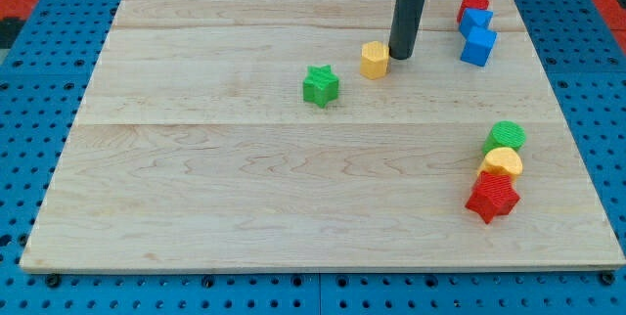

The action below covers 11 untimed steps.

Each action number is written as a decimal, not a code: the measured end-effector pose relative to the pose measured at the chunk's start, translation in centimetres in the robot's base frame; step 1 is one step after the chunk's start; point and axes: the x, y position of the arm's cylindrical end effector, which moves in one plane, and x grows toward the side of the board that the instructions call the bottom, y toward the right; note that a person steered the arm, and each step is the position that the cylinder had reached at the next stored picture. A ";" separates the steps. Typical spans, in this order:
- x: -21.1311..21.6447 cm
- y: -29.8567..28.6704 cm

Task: Move the yellow hexagon towards the right of green star

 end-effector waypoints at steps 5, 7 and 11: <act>-2.8 -7.1; -4.8 -6.9; 4.8 -5.6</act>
